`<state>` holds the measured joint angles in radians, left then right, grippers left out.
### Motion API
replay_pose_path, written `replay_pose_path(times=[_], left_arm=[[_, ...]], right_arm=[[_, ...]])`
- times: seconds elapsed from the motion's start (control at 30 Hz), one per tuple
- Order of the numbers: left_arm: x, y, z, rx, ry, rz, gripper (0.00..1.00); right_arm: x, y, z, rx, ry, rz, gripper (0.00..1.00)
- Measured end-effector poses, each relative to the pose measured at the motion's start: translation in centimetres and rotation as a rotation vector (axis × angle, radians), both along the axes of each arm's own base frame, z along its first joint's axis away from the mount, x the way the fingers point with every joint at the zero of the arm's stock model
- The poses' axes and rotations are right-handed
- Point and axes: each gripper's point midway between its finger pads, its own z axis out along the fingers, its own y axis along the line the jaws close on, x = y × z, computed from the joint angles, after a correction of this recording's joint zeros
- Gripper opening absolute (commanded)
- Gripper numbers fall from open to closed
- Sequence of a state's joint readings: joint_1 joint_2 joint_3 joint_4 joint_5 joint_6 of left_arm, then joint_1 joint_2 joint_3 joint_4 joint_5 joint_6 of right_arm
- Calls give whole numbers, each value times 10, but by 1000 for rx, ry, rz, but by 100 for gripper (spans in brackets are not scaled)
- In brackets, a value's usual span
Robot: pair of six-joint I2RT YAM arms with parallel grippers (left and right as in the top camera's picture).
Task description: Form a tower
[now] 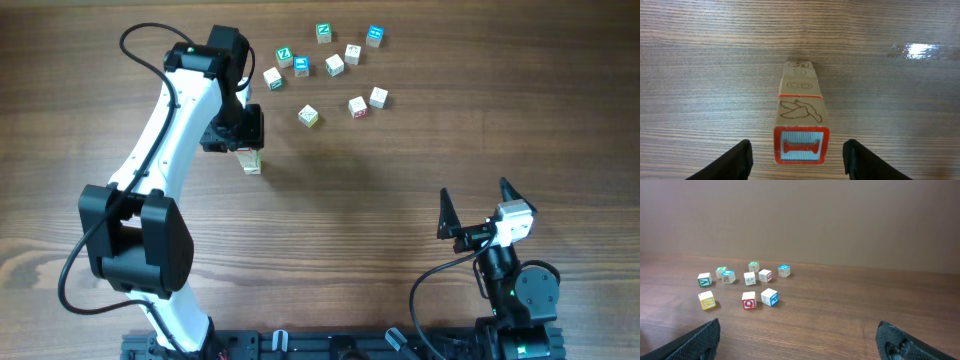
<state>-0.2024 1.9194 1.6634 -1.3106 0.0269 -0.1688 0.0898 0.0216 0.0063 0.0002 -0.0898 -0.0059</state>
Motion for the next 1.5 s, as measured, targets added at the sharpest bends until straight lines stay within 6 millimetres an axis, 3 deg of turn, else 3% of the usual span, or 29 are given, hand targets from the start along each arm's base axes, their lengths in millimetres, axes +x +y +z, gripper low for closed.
replay_pose_path(times=[0.1, 0.27, 0.37, 0.4, 0.5, 0.67, 0.8, 0.93, 0.97, 1.03, 1.13, 1.27, 1.5], left_arm=[[8, -2, 0, -7, -33, 0, 78], [29, -6, 1, -25, -120, 0, 78], [52, -11, 4, -44, -213, 0, 75], [65, -13, 8, -55, -268, 0, 69], [92, -19, 17, -83, -385, 21, 4], [124, -26, 34, -146, -517, 136, 4], [126, -28, 36, -179, -521, 198, 7], [131, -46, 41, -262, -530, 248, 18], [133, -53, 40, -275, -531, 247, 28], [134, -73, 31, -297, -517, 227, 30], [130, -102, 8, -303, -477, 192, 45], [118, -130, -29, -256, -418, 161, 56], [114, -139, -73, -154, -391, 172, 56]], right_arm=[[0, 0, 0, 0, 0, 0, 100], [0, 0, 0, 0, 0, 0, 100], [0, 0, 0, 0, 0, 0, 100], [0, 0, 0, 0, 0, 0, 100], [0, 0, 0, 0, 0, 0, 100], [0, 0, 0, 0, 0, 0, 100], [0, 0, 0, 0, 0, 0, 100], [0, 0, 0, 0, 0, 0, 100], [0, 0, 0, 0, 0, 0, 100], [0, 0, 0, 0, 0, 0, 99], [0, 0, 0, 0, 0, 0, 100], [0, 0, 0, 0, 0, 0, 100], [0, 0, 0, 0, 0, 0, 100]])
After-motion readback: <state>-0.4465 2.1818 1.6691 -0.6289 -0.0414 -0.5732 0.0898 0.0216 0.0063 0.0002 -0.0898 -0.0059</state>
